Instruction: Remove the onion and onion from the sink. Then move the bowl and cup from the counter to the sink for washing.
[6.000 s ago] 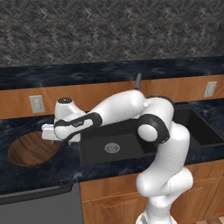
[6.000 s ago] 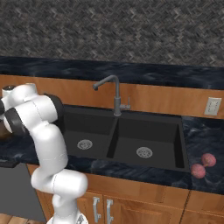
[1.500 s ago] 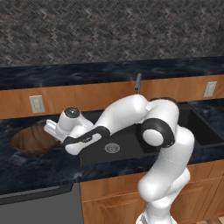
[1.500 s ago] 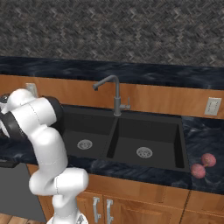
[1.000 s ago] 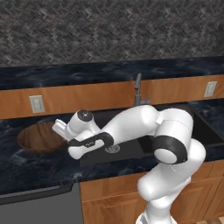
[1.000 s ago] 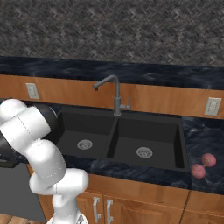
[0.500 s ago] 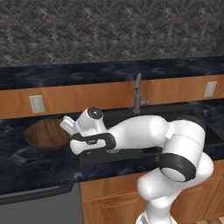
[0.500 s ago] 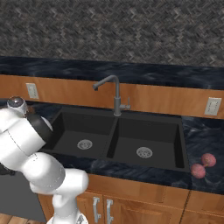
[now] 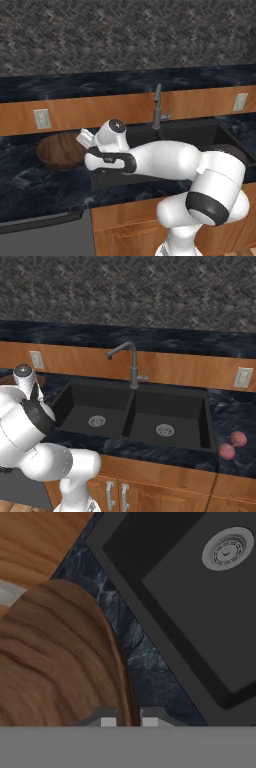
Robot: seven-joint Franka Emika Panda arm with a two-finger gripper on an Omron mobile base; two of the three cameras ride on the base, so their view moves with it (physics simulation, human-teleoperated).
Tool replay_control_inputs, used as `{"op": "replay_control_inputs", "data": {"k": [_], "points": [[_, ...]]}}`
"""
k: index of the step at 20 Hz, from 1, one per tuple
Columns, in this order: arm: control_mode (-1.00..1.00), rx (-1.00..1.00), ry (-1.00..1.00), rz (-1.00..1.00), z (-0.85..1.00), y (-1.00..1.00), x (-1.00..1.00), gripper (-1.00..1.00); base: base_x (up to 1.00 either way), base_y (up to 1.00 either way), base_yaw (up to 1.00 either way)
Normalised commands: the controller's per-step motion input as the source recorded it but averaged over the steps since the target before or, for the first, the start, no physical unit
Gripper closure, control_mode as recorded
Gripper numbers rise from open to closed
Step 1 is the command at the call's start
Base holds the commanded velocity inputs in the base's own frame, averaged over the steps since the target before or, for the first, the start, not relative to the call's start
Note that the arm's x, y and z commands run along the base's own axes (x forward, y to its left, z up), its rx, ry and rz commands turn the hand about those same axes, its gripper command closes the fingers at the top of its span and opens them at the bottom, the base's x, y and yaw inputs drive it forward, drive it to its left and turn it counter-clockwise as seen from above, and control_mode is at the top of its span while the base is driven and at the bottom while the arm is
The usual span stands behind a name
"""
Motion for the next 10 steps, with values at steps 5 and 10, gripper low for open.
{"op": "replay_control_inputs", "data": {"k": [5,10], "points": [[-1.0,0.0,0.0,-0.03,0.15,-0.33,-0.02,1.0,0.0,0.0,0.0],[-1.0,0.0,0.02,-0.03,0.12,-0.38,-0.03,1.0,0.0,0.0,0.0]]}}
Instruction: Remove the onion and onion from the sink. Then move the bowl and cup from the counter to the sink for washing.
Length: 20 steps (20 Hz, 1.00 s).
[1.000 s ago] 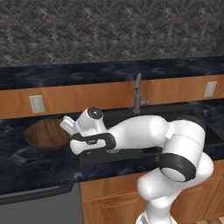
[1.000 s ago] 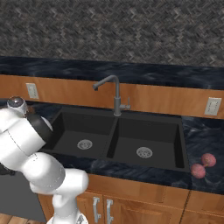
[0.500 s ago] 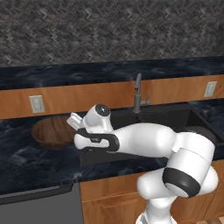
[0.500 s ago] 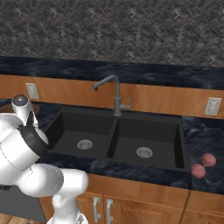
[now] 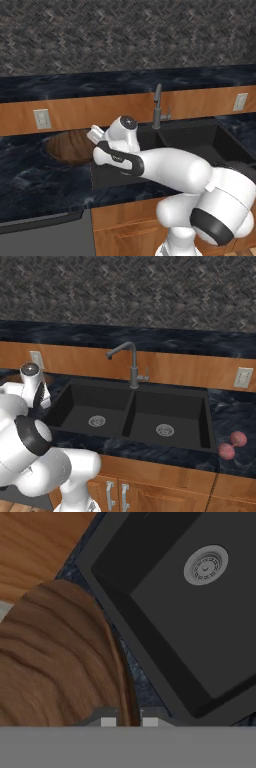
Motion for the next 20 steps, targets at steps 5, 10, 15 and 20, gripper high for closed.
{"op": "replay_control_inputs", "data": {"k": [5,10,15,20], "points": [[-1.0,0.0,0.05,-0.04,0.08,-0.41,-0.03,1.0,0.0,0.0,0.0],[-1.0,0.0,0.02,-0.05,0.04,-0.42,-0.06,1.0,0.0,0.0,0.0],[-1.0,0.0,0.01,-0.04,0.03,-0.41,-0.04,1.0,0.0,0.0,0.0],[-1.0,0.0,0.05,-0.02,0.0,-0.41,0.0,1.0,0.0,0.0,0.0]]}}
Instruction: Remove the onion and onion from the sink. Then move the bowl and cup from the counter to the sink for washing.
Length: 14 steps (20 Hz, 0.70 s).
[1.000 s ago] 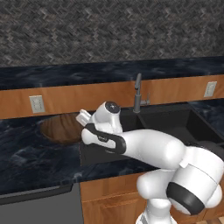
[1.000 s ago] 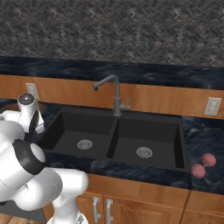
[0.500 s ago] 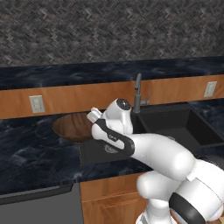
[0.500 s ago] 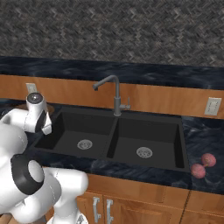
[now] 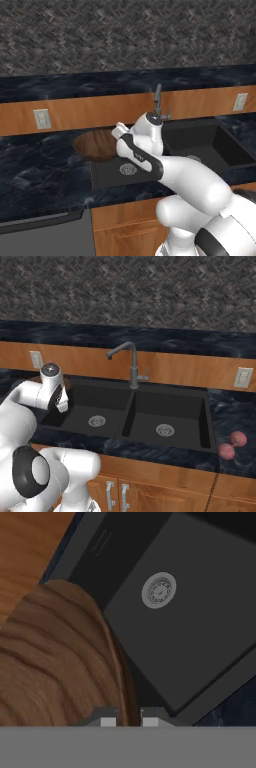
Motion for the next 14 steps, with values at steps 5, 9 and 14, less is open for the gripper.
{"op": "replay_control_inputs", "data": {"k": [5,9,14], "points": [[-1.0,0.0,0.06,-0.04,0.0,-0.39,0.0,1.0,0.0,0.0,0.0],[-1.0,0.0,0.05,-0.05,0.0,-0.37,0.0,1.0,0.0,0.0,0.0],[-1.0,-0.01,0.06,-0.04,-0.01,-0.33,0.0,1.0,0.0,0.0,0.0]]}}
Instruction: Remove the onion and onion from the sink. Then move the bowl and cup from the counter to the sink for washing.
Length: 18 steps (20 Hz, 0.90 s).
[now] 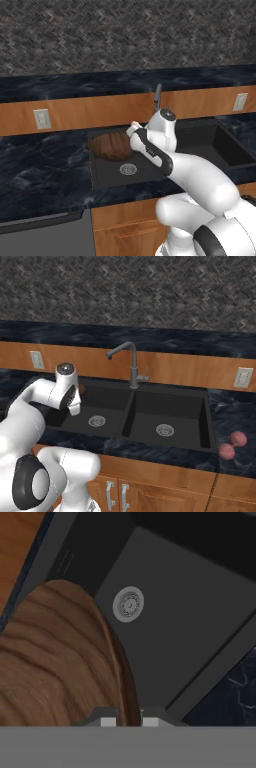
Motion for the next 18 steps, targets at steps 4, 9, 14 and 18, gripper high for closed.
{"op": "replay_control_inputs", "data": {"k": [4,9,14,18], "points": [[-1.0,-0.01,0.07,-0.04,-0.1,-0.28,0.0,1.0,0.0,0.0,0.0],[-1.0,-0.05,0.07,-0.04,-0.16,-0.13,0.1,1.0,0.0,0.0,0.0],[-1.0,-0.06,0.02,-0.03,-0.19,-0.01,0.16,1.0,0.0,0.0,0.0],[-1.0,-0.05,0.0,-0.01,-0.18,-0.02,0.17,1.0,0.0,0.0,0.0]]}}
